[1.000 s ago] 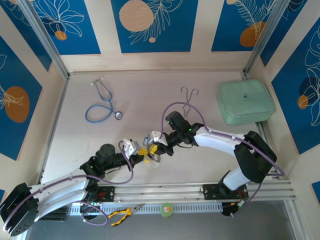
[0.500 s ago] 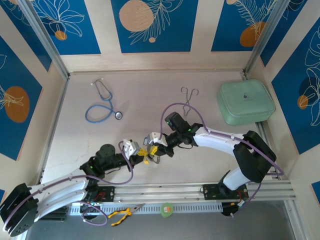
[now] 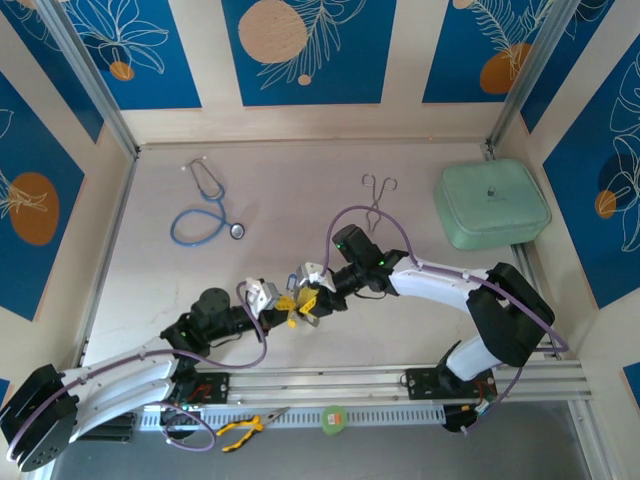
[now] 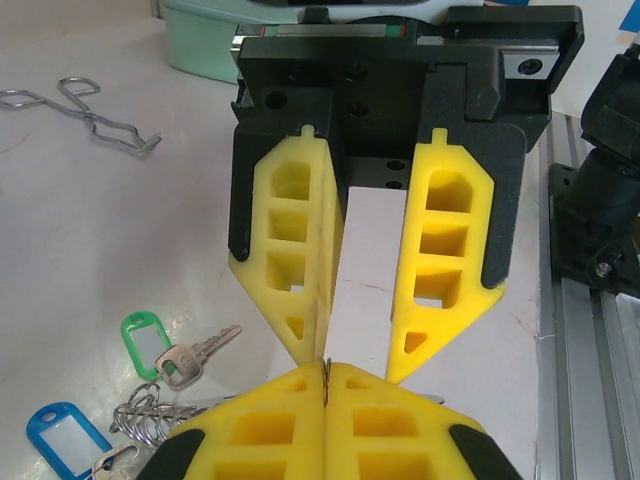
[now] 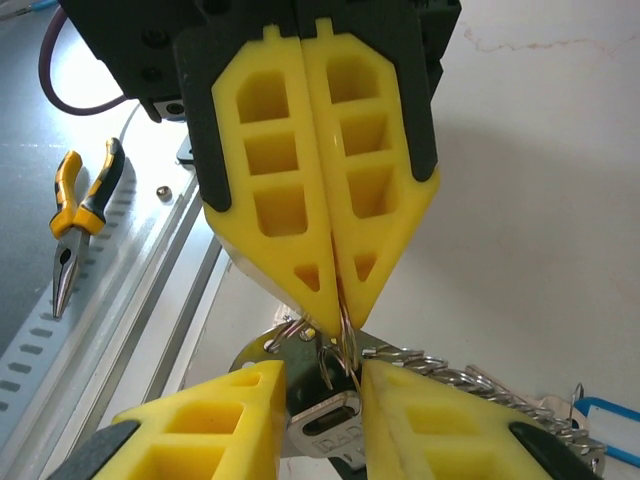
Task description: Put the keys on the keyring
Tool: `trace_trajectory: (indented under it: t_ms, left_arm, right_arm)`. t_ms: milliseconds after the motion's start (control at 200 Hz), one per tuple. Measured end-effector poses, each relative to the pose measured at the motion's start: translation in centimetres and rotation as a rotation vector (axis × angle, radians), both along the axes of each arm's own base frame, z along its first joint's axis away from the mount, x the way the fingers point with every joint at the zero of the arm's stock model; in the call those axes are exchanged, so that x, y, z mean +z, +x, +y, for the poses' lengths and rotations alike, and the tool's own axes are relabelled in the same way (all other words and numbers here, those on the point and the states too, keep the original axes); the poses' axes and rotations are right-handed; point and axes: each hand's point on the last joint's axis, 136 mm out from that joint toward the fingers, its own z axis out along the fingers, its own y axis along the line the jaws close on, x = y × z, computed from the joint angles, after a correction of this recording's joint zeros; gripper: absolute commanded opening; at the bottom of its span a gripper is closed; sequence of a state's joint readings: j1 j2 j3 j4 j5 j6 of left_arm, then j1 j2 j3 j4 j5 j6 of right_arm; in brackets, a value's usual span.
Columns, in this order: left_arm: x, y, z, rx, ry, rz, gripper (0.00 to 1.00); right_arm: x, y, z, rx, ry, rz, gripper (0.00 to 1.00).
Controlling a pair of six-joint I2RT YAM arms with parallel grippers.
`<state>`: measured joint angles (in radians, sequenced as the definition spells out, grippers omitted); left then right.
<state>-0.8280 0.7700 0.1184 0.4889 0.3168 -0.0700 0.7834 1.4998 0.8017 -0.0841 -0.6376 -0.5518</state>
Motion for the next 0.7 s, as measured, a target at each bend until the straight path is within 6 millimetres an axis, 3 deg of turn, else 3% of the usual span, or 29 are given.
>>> trace_trajectory:
  t_ms: [310, 575, 700]
  left_arm:
    - [0.0, 0.01, -0.03, -0.001, -0.001, 0.0, 0.0]
    - [-0.03, 0.02, -0.03, 0.0, 0.0, 0.0, 0.0]
    - [-0.05, 0.02, -0.02, 0.0, 0.001, 0.001, 0.0]
  right_arm:
    - [0.04, 0.22, 0.23, -0.005, 0.008, -0.003, 0.16]
    - [-0.71, 0.45, 0.47, -0.005, 0.001, 0.005, 0.15]
    - [-0.69, 0.45, 0.53, -0.002, 0.006, 0.005, 0.04]
